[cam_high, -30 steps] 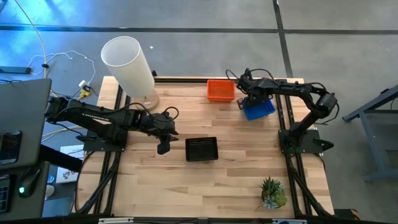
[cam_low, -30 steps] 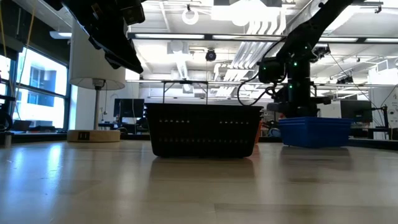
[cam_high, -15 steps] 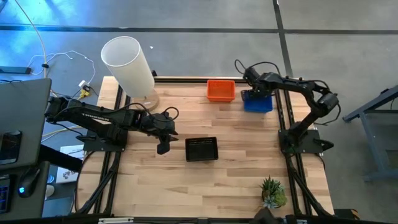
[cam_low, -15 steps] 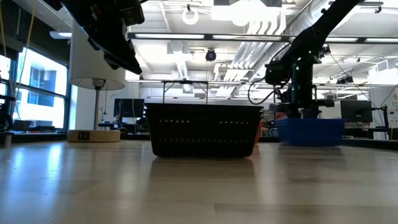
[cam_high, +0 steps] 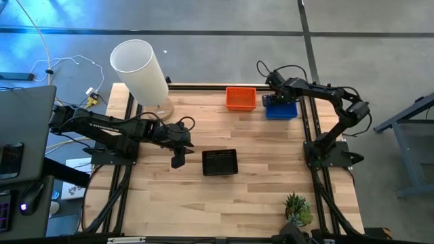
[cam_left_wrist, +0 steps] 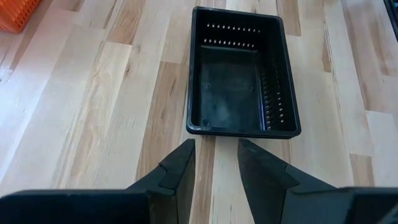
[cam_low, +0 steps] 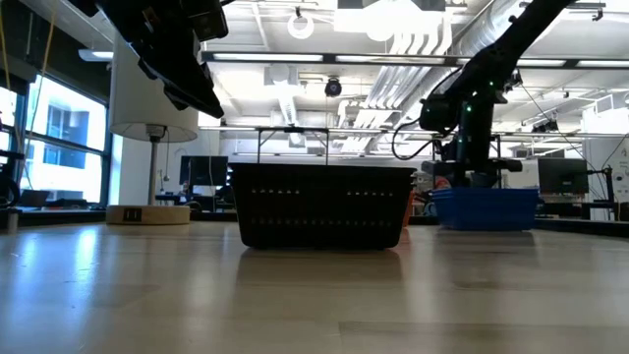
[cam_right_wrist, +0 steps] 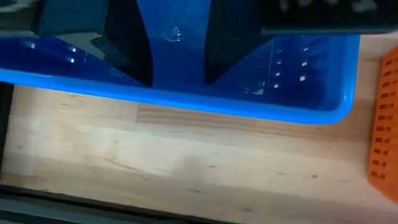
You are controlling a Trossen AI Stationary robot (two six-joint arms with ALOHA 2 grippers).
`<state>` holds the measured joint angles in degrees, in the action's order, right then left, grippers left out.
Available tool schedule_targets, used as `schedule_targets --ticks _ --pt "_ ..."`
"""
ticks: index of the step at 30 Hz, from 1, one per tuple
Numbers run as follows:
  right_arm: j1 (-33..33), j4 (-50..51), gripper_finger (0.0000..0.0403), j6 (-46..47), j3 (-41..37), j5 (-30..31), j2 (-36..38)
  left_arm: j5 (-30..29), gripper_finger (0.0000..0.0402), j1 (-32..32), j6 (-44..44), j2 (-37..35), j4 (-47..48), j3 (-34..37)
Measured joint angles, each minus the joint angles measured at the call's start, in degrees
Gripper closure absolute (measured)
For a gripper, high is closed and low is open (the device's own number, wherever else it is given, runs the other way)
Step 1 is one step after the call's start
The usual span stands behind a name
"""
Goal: Stack baskets by color
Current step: Move the stack of blue bins to the top right of the table
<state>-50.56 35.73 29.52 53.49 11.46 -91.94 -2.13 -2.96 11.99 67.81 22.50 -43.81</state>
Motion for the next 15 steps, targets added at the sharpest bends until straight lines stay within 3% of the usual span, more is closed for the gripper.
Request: schedule_targets --ticks 15 --pt "-3.62 -2.66 0.0274 -1.78 0.0 0.22 0.0 0.63 0.0294 1.24 1.33 0.0 -0.03 0.0"
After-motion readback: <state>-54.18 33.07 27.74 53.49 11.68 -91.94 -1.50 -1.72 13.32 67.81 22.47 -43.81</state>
